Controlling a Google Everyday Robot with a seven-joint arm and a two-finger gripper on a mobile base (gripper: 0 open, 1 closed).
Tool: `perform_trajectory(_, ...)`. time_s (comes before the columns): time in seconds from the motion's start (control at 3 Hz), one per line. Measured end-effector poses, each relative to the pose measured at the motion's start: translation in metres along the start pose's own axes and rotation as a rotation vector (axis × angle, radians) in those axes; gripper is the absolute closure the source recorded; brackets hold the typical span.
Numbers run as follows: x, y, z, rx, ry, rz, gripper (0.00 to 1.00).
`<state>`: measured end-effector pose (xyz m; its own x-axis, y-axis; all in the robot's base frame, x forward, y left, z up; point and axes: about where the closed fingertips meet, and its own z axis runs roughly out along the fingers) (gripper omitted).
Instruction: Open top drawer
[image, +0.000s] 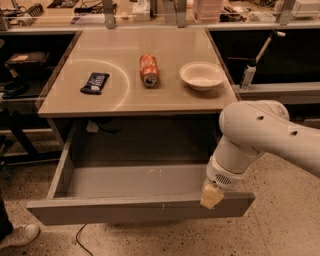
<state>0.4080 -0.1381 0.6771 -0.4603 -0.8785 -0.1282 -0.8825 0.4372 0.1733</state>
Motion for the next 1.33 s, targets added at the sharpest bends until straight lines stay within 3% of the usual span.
perform_trajectory(0.67,0.011,0.021,0.000,-0.028,0.021,0.051,1.00)
perform_trajectory(1.33,0.014,0.021,0.000,-0.032,0.015,0.068,1.00)
